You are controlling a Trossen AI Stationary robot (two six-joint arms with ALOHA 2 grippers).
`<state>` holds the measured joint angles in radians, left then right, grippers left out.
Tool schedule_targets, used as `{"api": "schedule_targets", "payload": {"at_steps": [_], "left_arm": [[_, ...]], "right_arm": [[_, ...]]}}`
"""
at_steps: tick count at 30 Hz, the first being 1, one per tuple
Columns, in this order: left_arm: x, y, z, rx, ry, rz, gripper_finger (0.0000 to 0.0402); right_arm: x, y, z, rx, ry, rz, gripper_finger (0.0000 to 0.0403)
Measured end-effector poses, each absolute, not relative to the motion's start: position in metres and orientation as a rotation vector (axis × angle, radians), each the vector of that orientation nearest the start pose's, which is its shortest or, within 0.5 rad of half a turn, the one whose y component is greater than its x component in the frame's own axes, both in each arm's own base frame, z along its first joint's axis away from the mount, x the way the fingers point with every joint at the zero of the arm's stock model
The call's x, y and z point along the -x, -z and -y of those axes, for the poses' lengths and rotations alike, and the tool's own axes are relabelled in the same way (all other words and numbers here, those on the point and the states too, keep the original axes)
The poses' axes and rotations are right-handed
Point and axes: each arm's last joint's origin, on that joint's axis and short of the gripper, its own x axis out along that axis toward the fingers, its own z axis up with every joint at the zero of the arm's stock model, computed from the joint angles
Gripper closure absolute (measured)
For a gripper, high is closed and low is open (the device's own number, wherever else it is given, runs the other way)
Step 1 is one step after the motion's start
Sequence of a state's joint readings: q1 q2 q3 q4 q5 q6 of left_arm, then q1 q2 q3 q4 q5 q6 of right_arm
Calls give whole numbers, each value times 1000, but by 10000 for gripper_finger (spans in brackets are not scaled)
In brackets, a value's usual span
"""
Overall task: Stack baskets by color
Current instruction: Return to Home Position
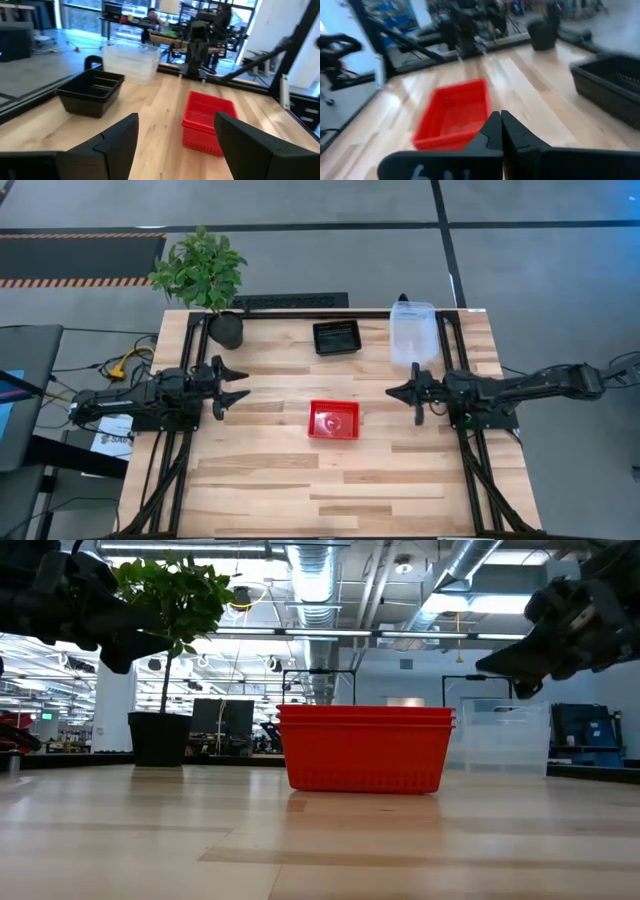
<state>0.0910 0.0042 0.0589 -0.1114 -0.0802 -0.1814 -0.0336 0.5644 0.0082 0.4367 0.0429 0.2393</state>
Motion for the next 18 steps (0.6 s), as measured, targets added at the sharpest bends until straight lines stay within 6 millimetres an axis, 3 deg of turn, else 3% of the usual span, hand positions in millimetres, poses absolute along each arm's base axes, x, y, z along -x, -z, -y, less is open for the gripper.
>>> {"api": "schedule_targets", "payload": {"at_steps": [5,12,18], "left_arm": [[-93,-172,-9,154,-122,-54,155],[-93,-172,-10,140,-142,-53,155],[-93,-172,-10,141,-143,-53,155]], "right_arm": [[-120,-166,-1,-193,44,-16,400],[-101,-167,-3,-196,84,0,398],[-97,-172,-3,-131,81,52,370]]}}
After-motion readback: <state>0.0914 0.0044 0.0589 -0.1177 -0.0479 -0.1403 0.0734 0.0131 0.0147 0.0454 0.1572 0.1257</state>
